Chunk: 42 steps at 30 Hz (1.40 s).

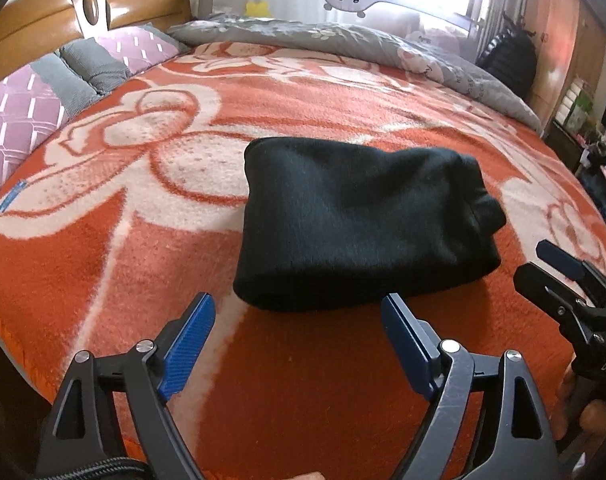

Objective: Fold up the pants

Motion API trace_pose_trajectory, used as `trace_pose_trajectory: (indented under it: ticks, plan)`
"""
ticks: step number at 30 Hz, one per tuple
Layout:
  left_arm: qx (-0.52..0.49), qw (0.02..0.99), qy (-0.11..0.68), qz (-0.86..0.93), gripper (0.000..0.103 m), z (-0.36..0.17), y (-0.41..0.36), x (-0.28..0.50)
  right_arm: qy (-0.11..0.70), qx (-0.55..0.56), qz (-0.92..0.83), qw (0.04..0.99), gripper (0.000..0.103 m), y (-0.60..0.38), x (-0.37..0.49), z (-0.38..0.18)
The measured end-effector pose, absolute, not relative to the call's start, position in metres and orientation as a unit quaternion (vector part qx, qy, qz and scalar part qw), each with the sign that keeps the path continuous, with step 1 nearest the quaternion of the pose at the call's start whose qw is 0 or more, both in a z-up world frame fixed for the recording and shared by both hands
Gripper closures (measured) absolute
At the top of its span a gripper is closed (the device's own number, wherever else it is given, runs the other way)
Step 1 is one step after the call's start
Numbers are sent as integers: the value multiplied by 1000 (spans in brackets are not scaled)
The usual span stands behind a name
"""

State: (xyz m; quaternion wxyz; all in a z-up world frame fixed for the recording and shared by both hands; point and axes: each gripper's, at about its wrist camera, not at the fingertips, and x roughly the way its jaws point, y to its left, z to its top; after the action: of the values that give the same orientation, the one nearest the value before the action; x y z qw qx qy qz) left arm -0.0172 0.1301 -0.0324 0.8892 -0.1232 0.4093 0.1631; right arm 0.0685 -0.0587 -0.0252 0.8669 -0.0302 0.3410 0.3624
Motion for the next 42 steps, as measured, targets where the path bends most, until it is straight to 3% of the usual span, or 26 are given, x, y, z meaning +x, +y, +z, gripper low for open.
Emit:
trace_pose_trajectory:
  ticks: [42]
  plan:
    - [-94, 910, 356, 192, 14, -56, 123, -45, 269, -91, 332, 900, 5, -35, 51, -56]
